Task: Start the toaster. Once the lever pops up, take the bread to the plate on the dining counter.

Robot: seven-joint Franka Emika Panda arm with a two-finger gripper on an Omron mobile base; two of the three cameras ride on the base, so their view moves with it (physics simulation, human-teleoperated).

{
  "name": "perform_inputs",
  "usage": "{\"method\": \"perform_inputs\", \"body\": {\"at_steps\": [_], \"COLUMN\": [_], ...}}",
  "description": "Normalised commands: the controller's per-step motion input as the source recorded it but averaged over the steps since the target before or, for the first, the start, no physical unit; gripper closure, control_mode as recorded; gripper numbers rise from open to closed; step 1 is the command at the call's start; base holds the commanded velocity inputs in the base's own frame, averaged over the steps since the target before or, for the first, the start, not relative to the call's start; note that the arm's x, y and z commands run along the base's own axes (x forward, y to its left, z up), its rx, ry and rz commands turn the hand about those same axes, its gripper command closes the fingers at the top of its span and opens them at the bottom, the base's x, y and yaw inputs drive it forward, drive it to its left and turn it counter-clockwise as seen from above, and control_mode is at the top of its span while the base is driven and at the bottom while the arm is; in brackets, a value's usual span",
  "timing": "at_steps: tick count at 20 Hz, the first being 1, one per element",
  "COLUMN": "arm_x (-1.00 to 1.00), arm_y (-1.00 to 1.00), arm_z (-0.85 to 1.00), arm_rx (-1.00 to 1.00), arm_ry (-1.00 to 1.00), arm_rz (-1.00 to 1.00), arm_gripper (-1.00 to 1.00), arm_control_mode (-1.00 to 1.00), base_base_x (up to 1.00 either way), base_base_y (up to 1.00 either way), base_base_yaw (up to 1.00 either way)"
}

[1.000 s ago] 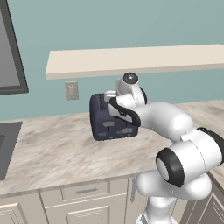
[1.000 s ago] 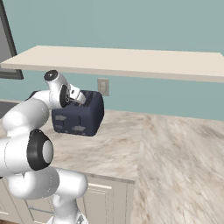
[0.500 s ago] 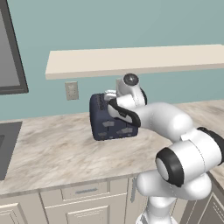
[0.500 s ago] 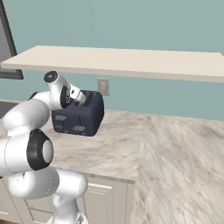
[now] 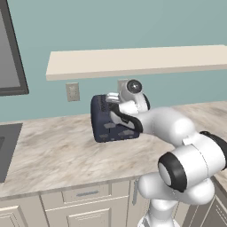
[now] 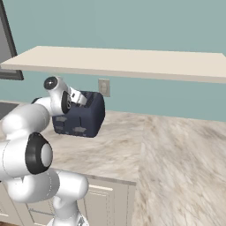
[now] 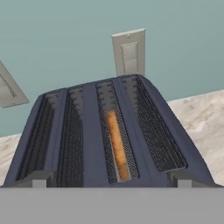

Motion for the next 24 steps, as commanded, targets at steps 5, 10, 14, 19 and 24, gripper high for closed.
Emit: {"method": "perform_inputs", "body": {"at_steps": [5, 10, 14, 19, 24], "arm_x": [0.0, 0.0, 0.0, 0.0, 0.0], "arm_y": [0.0, -0.03, -0.09, -0.15, -0.1], "arm_z": [-0.04, -0.01, -0.09, -0.15, -0.12], "arm_rx": [0.0, 0.0, 0.0, 0.0, 0.0], "arm_ry": [-0.15, -0.18, -0.12, -0.08, -0.05], "arm_rz": [0.01, 0.03, 0.04, 0.05, 0.05], "arm_gripper": [-1.0, -1.0, -1.0, -1.0, -1.0], "arm_control_mode": [-1.0, -1.0, -1.0, -1.0, -1.0], "base_base_x": [0.0, 0.0, 0.0, 0.0, 0.0], "base_base_y": [0.0, 0.0, 0.0, 0.0, 0.0], "base_base_yaw": [0.0, 0.0, 0.0, 0.0, 0.0]}}
